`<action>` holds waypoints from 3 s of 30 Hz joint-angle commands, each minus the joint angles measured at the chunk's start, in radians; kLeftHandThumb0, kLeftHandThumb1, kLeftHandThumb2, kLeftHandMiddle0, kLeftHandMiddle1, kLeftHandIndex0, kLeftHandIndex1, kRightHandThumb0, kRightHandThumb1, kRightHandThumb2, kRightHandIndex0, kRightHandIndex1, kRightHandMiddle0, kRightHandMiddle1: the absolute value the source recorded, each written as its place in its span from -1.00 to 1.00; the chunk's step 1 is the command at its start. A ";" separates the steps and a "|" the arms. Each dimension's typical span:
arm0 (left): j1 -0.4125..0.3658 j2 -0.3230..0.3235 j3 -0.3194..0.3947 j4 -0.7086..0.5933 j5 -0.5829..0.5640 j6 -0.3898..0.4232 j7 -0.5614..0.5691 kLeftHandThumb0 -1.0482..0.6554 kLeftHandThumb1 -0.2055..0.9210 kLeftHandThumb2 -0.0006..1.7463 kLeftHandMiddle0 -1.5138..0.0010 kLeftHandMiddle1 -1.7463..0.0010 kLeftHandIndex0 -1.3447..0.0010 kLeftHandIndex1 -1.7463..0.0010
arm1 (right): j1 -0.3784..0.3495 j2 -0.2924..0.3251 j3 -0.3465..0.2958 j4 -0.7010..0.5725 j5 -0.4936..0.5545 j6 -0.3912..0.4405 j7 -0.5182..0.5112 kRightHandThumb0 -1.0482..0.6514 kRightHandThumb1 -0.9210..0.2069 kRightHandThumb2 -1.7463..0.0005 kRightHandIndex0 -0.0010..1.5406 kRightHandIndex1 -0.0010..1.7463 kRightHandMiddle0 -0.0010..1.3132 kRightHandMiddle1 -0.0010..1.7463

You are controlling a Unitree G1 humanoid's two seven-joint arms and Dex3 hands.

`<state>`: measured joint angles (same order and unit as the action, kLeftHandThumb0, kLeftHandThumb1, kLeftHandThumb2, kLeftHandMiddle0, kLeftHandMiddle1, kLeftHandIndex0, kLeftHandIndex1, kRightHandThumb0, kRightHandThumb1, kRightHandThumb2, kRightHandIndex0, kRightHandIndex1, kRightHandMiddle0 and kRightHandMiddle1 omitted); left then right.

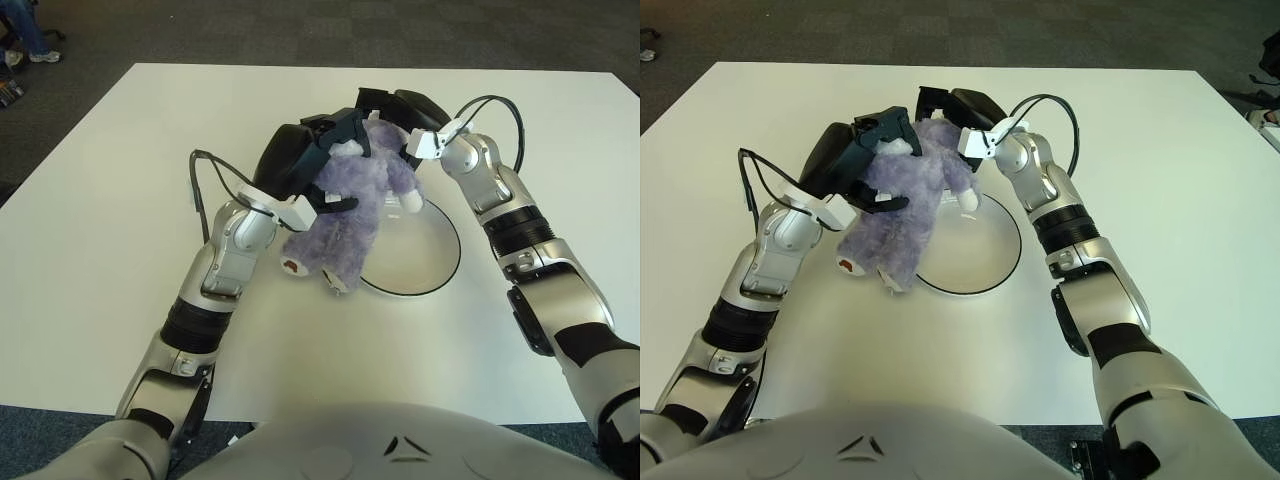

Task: Put the doll into the plate.

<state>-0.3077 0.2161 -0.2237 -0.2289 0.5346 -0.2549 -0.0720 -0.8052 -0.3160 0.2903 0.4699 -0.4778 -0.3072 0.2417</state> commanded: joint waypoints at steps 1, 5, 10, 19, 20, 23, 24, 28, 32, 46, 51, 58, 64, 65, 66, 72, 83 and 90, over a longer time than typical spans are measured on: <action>0.011 -0.012 0.005 -0.010 -0.020 0.005 0.012 -0.27 0.21 0.13 0.09 -1.00 0.14 -0.82 | 0.000 0.009 -0.017 -0.045 0.016 0.021 -0.013 0.23 0.52 -0.78 -0.08 0.94 0.08 0.91; 0.020 -0.034 0.016 0.008 -0.031 -0.036 0.060 -0.25 0.37 -0.02 0.23 -1.00 0.20 -0.80 | 0.010 0.014 -0.027 -0.106 0.023 0.098 0.014 0.23 0.50 -0.77 -0.09 0.95 0.07 0.92; 0.026 -0.049 0.027 0.039 -0.067 -0.086 0.095 -0.23 0.53 -0.16 0.43 -1.00 0.27 -0.79 | 0.015 0.005 -0.028 -0.152 0.006 0.143 0.018 0.23 0.49 -0.77 -0.10 0.95 0.06 0.92; 0.020 -0.059 0.046 0.090 -0.052 -0.165 0.173 -0.76 0.75 -0.42 0.61 -1.00 0.96 -0.65 | 0.024 -0.008 -0.029 -0.175 -0.003 0.124 -0.013 0.23 0.46 -0.75 -0.12 0.95 0.04 0.92; 0.019 -0.059 0.049 0.097 -0.047 -0.174 0.185 -0.78 0.81 -0.46 0.61 -1.00 0.96 -0.64 | 0.026 -0.013 -0.033 -0.179 -0.001 0.123 -0.013 0.23 0.46 -0.75 -0.11 0.95 0.04 0.92; 0.015 -0.059 0.053 0.113 -0.038 -0.191 0.205 -0.80 0.94 -0.52 0.63 -1.00 0.98 -0.60 | 0.029 -0.030 -0.040 -0.195 0.001 0.126 -0.008 0.23 0.47 -0.75 -0.11 0.95 0.05 0.91; 0.013 -0.059 0.053 0.116 -0.037 -0.194 0.207 -0.80 0.95 -0.53 0.63 -1.00 0.98 -0.59 | 0.028 -0.033 -0.041 -0.197 0.000 0.127 -0.007 0.23 0.47 -0.75 -0.11 0.95 0.05 0.91; 0.004 -0.057 0.058 0.142 -0.030 -0.229 0.232 -0.78 0.99 -0.52 0.67 -1.00 0.98 -0.58 | 0.082 -0.066 -0.074 -0.326 -0.007 0.193 0.011 0.23 0.47 -0.75 -0.11 0.94 0.05 0.91; -0.008 -0.051 0.064 0.174 -0.015 -0.266 0.258 -0.76 1.00 -0.41 0.69 -0.97 0.95 -0.61 | 0.124 -0.075 -0.081 -0.412 -0.028 0.253 0.021 0.23 0.49 -0.75 -0.09 0.93 0.07 0.90; -0.019 -0.039 0.059 0.202 -0.076 -0.294 0.204 -0.64 0.96 -0.33 0.62 -0.99 0.84 -0.75 | 0.207 -0.106 -0.101 -0.493 -0.007 0.306 0.052 0.23 0.52 -0.76 -0.06 0.91 0.11 0.87; -0.014 -0.032 0.054 0.203 -0.133 -0.293 0.153 -0.34 0.74 -0.17 0.52 -1.00 0.66 -0.92 | 0.248 -0.105 -0.108 -0.530 -0.017 0.314 0.032 0.23 0.52 -0.76 -0.05 0.90 0.11 0.87; -0.011 -0.030 0.052 0.205 -0.175 -0.288 0.105 0.14 0.23 0.25 0.35 -1.00 0.47 -0.90 | 0.307 -0.099 -0.131 -0.596 -0.005 0.346 0.031 0.23 0.54 -0.75 -0.03 0.88 0.14 0.85; -0.006 -0.027 0.046 0.197 -0.189 -0.271 0.063 0.21 0.06 0.38 0.27 -1.00 0.39 -0.88 | 0.345 -0.102 -0.145 -0.631 0.006 0.356 0.037 0.23 0.54 -0.75 -0.03 0.87 0.14 0.84; -0.004 -0.027 0.044 0.195 -0.195 -0.267 0.054 0.22 0.04 0.39 0.26 -1.00 0.38 -0.87 | 0.352 -0.104 -0.148 -0.635 0.008 0.355 0.038 0.23 0.54 -0.75 -0.03 0.87 0.14 0.84; -0.004 -0.027 0.044 0.193 -0.199 -0.265 0.047 0.22 0.02 0.40 0.25 -1.00 0.36 -0.86 | 0.356 -0.106 -0.150 -0.637 0.010 0.354 0.038 0.23 0.54 -0.75 -0.03 0.87 0.14 0.84; 0.001 -0.031 0.028 0.197 -0.252 -0.244 -0.016 0.22 -0.04 0.43 0.20 -1.00 0.29 -0.79 | 0.399 -0.120 -0.172 -0.657 0.019 0.350 0.042 0.23 0.52 -0.73 -0.04 0.87 0.13 0.84; 0.003 -0.030 0.018 0.212 -0.285 -0.231 -0.069 0.22 -0.02 0.40 0.22 -1.00 0.27 -0.77 | 0.465 -0.139 -0.205 -0.681 0.013 0.326 0.030 0.23 0.51 -0.73 -0.04 0.87 0.13 0.84; 0.009 -0.030 0.006 0.217 -0.296 -0.216 -0.097 0.22 0.03 0.36 0.27 -1.00 0.27 -0.76 | 0.510 -0.149 -0.225 -0.725 0.025 0.336 0.044 0.23 0.51 -0.72 -0.05 0.87 0.12 0.84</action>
<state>-0.3064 0.1784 -0.2137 -0.0240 0.2444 -0.4882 -0.1503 -0.3137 -0.4517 0.0854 -0.2201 -0.4760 0.0330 0.2806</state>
